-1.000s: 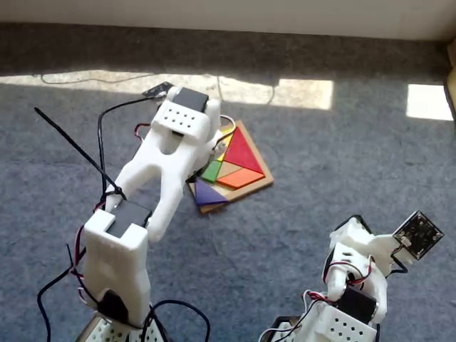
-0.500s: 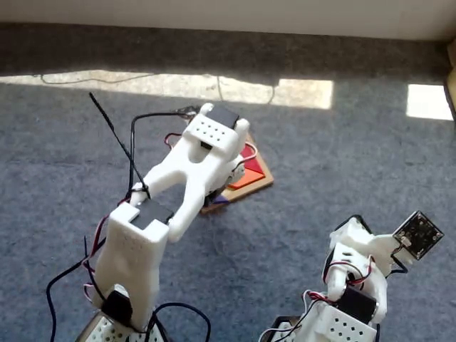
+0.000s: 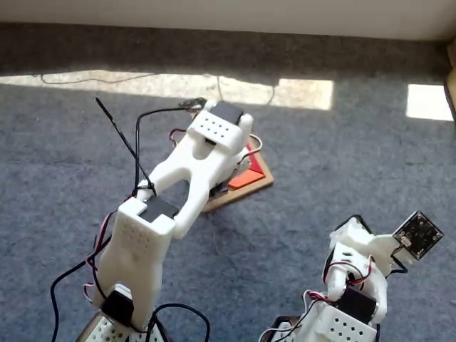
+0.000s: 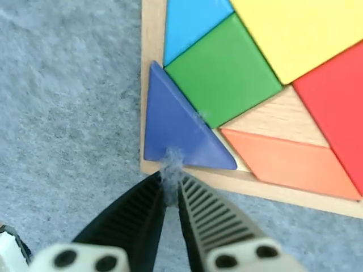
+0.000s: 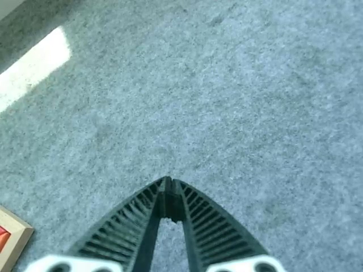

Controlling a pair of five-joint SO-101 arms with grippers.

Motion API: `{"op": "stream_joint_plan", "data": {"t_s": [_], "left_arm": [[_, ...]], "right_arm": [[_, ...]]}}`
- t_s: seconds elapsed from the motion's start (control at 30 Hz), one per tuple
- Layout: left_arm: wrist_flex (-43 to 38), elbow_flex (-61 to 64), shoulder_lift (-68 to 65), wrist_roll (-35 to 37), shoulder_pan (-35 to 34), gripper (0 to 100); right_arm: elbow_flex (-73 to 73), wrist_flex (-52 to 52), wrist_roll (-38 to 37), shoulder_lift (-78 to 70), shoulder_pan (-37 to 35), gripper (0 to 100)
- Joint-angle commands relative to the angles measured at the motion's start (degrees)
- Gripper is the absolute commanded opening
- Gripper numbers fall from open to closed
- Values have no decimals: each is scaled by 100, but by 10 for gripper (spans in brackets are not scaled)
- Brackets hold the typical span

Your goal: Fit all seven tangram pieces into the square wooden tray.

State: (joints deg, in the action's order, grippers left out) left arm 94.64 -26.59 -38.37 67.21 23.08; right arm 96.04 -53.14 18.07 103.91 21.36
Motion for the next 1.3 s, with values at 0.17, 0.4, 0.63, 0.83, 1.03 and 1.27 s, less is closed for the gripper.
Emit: {"op": "stream_joint_plan", "data": {"t_s": [0.17, 0.4, 0.63, 0.83, 1.03, 1.27], "left_arm": [[659, -901, 101, -44, -48, 6], [659, -875, 40, -53, -629, 6], [659, -505, 31, -62, -690, 6], [149, -75, 31, -62, -673, 6], [97, 31, 31, -62, -532, 6], [70, 31, 31, -62, -418, 6]], "right_arm": [[655, 110, -70, 66, -66, 10], [655, 101, -70, 66, -66, 10], [655, 101, -70, 66, -66, 10], [655, 101, -70, 66, -66, 10], [655, 101, -70, 57, -66, 10], [655, 101, -70, 48, -66, 10]]}}
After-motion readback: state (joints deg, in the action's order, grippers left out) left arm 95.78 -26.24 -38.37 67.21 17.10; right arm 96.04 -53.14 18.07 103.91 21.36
